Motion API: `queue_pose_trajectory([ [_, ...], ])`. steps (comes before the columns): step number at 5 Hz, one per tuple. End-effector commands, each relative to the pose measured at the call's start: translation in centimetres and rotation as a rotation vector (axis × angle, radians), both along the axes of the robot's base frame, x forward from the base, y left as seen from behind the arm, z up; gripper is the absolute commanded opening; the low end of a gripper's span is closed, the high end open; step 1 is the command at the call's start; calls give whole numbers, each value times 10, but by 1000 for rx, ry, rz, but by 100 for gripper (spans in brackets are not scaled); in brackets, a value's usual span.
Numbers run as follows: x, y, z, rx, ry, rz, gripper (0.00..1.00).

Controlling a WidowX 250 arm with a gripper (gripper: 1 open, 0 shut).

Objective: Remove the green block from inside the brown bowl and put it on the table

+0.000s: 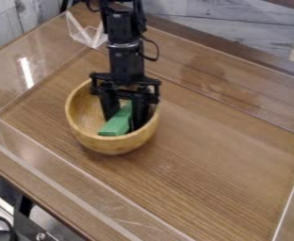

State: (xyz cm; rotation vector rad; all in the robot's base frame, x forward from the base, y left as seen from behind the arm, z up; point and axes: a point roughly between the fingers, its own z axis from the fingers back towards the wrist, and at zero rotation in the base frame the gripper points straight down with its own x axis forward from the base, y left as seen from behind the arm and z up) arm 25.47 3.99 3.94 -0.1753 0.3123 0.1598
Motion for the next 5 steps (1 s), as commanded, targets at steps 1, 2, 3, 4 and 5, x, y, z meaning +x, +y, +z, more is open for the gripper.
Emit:
queue_pose_trajectory([
  [1,9,-3,23,12,-76,-4,0],
  [2,8,-6,23,6,-74,-12,0],
  [3,7,-9,25,-1,-69,-22,0],
  [4,6,-14,28,-9,-62,-33,0],
  [5,6,-22,33,-19,-58,-51,0],
])
